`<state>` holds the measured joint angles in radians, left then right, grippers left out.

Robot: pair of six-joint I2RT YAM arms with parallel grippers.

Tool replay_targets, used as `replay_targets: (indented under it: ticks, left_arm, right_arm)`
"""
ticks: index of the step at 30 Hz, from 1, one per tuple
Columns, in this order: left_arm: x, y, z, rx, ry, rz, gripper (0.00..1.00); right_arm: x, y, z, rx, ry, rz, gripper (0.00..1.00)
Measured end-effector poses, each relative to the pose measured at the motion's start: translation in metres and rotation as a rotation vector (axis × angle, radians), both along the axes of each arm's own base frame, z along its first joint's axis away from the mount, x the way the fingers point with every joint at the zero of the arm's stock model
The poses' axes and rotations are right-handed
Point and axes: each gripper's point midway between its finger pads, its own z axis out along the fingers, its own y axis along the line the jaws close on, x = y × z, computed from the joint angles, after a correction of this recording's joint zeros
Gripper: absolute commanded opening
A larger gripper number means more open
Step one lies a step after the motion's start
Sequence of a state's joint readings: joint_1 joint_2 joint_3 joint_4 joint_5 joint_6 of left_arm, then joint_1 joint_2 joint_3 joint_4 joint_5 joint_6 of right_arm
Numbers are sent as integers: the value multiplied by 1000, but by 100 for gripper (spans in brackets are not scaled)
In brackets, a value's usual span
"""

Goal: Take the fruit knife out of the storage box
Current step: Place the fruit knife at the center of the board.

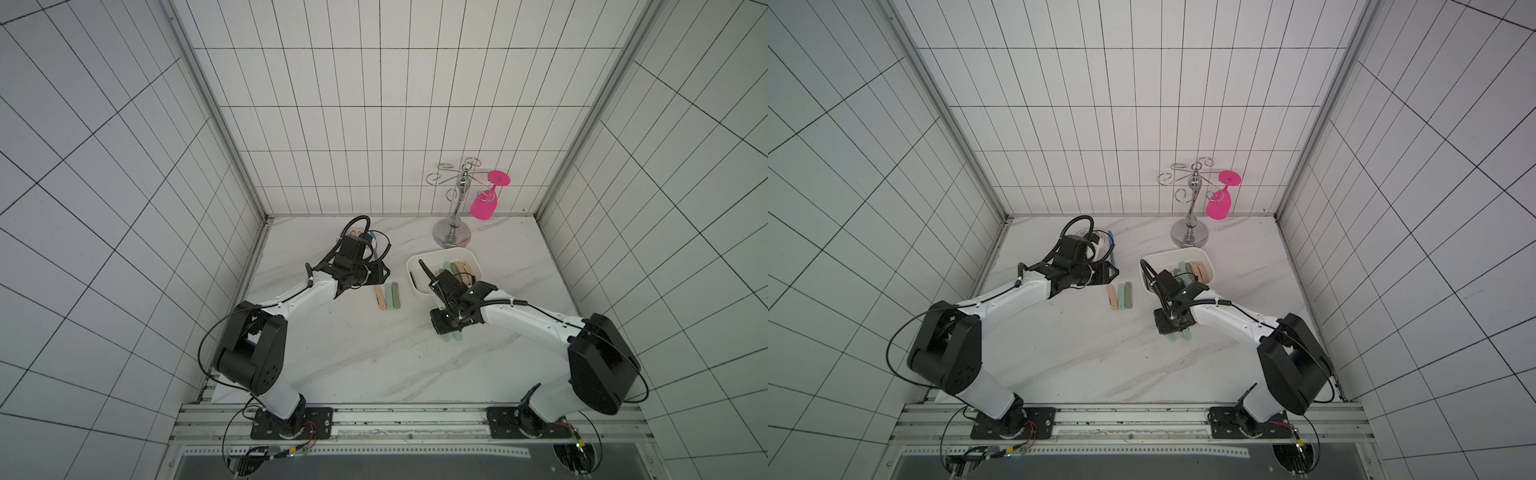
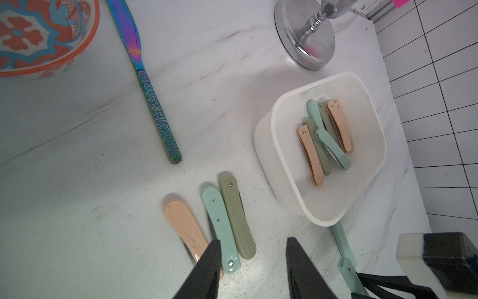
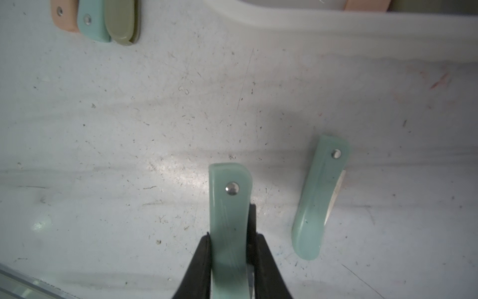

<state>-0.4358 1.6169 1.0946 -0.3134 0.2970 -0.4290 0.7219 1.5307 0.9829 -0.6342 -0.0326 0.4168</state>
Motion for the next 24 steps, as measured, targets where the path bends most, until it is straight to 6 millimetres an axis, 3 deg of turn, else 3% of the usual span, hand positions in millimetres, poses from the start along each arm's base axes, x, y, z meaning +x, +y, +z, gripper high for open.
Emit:
replay_targets:
  ticks: [7,15,24]
  left_arm:
    - [-2,2,-3,14,9,6,44]
    - [-3,3,-4,21,18,8,44]
    - [-2,2,0,19,13,7,44]
  right_arm:
    - [11,-1,-24,-7,-22,-89,0]
    - [22,-7,-25,-29,-76,-151,0]
    - [20,-9,-35,-50,-53,-156,0]
